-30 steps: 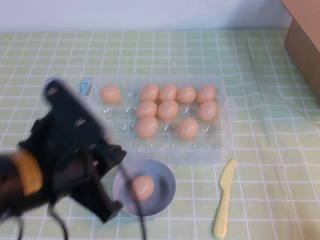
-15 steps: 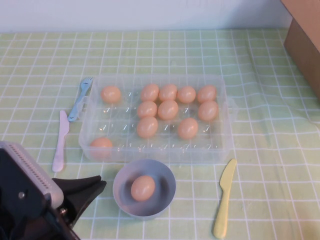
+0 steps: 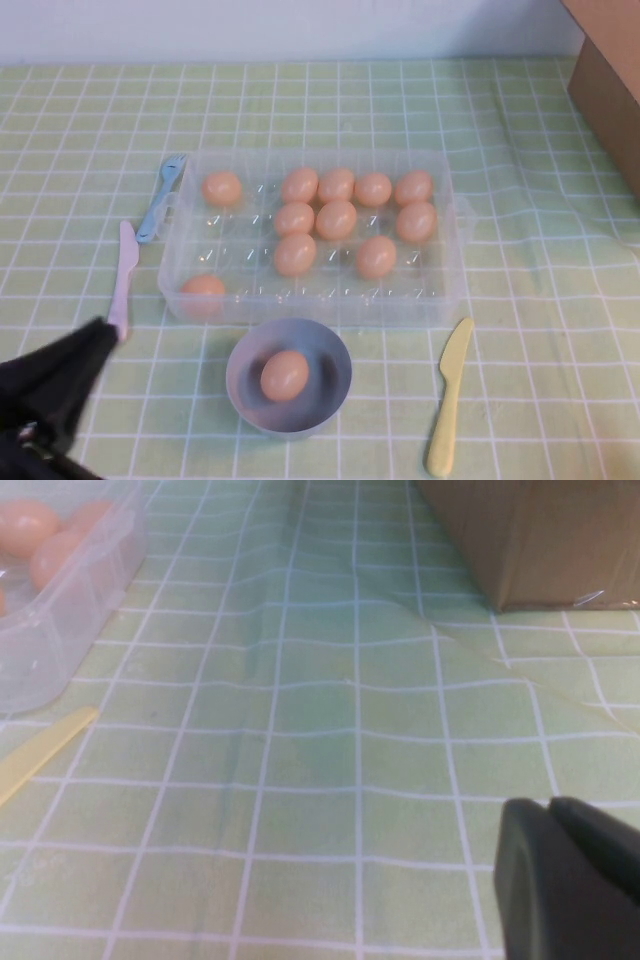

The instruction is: Take an egg out of the egg box

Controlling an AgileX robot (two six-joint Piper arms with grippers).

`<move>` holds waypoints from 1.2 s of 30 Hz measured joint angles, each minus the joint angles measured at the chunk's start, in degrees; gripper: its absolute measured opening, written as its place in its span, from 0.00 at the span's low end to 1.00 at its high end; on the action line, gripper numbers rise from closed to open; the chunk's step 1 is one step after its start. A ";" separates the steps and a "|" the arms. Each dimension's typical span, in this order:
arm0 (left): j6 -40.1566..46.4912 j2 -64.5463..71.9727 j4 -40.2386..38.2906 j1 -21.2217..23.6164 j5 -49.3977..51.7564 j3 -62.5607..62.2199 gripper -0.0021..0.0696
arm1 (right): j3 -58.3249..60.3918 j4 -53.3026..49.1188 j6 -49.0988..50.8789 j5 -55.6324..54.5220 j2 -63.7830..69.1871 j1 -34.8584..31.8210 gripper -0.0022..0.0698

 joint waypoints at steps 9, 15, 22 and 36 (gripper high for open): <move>0.00 -20.58 -1.64 19.76 -4.06 8.51 0.03 | 0.00 0.00 0.00 0.00 0.00 0.00 0.01; -0.11 -29.20 -3.71 28.09 1.53 10.27 0.03 | 0.00 0.00 0.00 0.00 0.00 0.00 0.01; 0.01 -29.53 -4.19 29.33 19.31 10.27 0.03 | 0.00 0.00 0.00 0.00 0.00 0.00 0.01; 0.01 -29.53 -3.22 29.33 35.55 10.39 0.03 | 0.00 0.00 0.00 0.00 0.00 0.00 0.01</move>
